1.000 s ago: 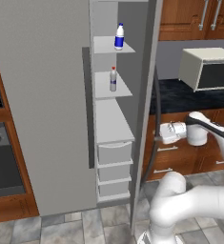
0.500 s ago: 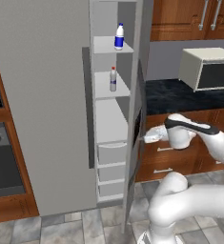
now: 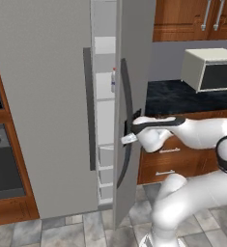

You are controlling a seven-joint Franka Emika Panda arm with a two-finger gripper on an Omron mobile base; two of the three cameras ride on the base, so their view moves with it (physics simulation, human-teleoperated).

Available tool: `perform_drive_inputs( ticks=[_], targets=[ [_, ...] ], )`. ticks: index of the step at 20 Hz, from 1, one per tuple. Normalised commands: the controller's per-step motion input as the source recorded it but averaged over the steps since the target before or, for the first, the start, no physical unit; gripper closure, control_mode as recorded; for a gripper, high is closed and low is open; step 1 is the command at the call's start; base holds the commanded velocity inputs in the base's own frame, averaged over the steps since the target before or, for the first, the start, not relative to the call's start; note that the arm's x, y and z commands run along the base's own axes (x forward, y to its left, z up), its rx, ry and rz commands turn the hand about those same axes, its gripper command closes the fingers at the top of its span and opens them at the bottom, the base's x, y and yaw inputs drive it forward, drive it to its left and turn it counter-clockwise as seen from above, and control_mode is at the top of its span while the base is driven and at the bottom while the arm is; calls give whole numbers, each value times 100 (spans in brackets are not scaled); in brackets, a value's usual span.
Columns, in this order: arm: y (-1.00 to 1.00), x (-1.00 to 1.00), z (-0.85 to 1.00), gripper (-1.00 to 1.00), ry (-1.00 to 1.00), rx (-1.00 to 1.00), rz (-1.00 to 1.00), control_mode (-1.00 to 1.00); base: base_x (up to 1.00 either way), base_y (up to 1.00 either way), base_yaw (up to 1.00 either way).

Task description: Take the bottled waters from the counter and place them in the freezer to freeze. Close the freezer door after placing the bottles.

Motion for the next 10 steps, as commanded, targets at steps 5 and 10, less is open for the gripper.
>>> perform_drive_inputs(
  ticks=[5,10],
  targets=[
    [37,22,1,-100,0,-13,-13,-100,0,0,0],
    [30,27,10,-100,5,-14,-12,-100,0,0,0]
  ],
)
